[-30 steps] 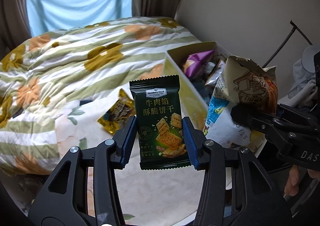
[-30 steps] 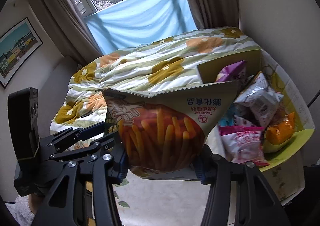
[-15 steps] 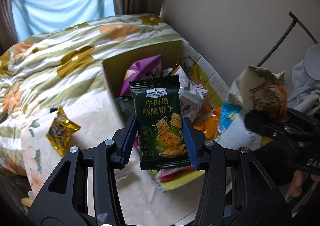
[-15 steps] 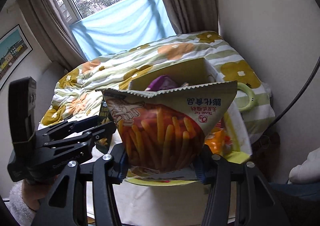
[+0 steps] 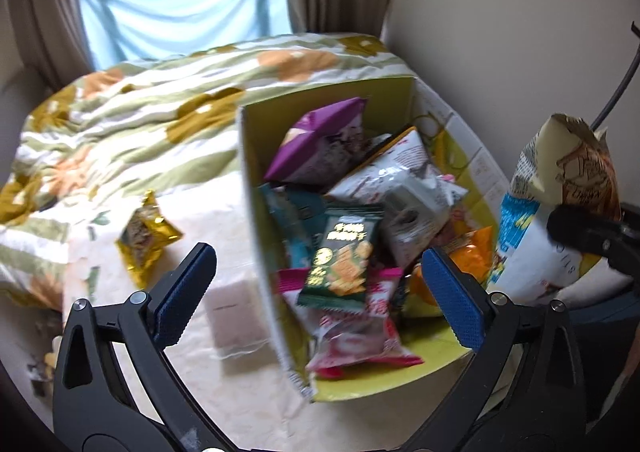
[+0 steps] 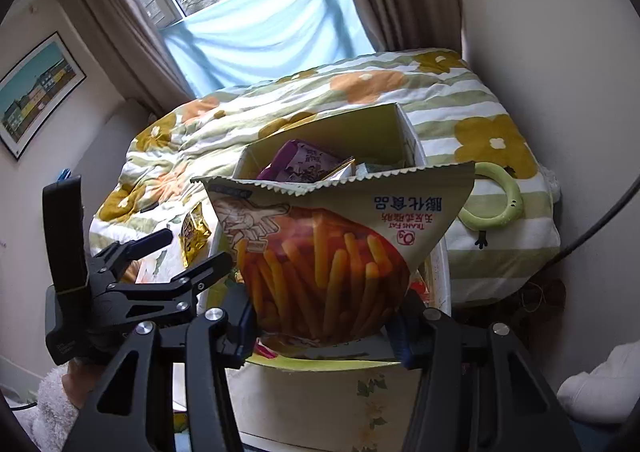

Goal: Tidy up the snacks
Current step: 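Carry both snacks over the yellow box and open both tools to drop them, then withdraw both tools from the box toward the gold bag and white packet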

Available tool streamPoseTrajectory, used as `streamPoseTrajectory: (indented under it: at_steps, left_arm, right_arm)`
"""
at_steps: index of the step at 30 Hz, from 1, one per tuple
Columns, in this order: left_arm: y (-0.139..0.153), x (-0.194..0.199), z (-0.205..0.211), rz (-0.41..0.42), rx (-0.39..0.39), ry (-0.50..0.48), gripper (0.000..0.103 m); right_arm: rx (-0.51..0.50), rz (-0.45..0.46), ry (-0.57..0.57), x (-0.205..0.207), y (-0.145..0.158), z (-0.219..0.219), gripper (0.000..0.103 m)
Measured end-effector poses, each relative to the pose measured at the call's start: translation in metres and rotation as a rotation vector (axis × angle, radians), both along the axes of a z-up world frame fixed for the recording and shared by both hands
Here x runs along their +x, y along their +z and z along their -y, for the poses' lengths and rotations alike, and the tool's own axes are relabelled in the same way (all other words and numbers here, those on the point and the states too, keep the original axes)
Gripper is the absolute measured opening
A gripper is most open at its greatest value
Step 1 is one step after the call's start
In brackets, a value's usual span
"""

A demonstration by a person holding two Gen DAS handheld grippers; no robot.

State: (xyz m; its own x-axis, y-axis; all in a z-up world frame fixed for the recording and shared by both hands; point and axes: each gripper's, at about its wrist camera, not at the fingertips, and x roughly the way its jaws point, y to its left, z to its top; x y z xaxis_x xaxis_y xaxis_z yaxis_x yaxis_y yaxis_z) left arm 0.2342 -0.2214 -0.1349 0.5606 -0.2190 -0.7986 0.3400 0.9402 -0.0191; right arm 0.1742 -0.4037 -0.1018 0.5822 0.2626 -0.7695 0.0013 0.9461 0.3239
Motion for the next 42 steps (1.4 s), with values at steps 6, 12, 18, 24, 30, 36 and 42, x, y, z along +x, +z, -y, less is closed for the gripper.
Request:
streamPoseTrajectory:
  at_steps: [6,12,18,24,30,36,42]
  left_arm:
    - [0.006,-0.006,-0.021,-0.01,-0.02,0.059,0.102]
    - [0.014,-0.006,-0.028,0.0,0.008,0.099,0.102]
    - [0.012,-0.002,-0.031,-0.024,0.008,0.116,0.102]
    - [0.003,-0.004,-0.033,-0.057,-0.01,0.12,0.102]
    - [0.004,-0.011,-0.035,-0.051,-0.015,0.118,0.102]
    - [0.015,-0.019,-0.041,-0.027,-0.025,0.124,0.102]
    - [0.035,-0.034,-0.06,0.012,-0.02,0.134,0.102]
  right_arm:
    - [0.022,-0.005,0.038,0.02,0.001,0.014,0.049]
    - [0.022,-0.088,0.068,0.048,-0.009,0.019,0.049]
    - [0.074,-0.149,0.043,0.069,-0.03,0.022,0.097]
    - [0.021,-0.066,-0.005,0.056,-0.027,0.029,0.099]
    - [0.006,-0.039,0.016,0.049,-0.025,0.025,0.099]
    - [0.0,-0.001,0.032,0.04,-0.011,0.017,0.099]
    - [-0.012,0.068,0.057,0.022,0.011,0.005,0.099]
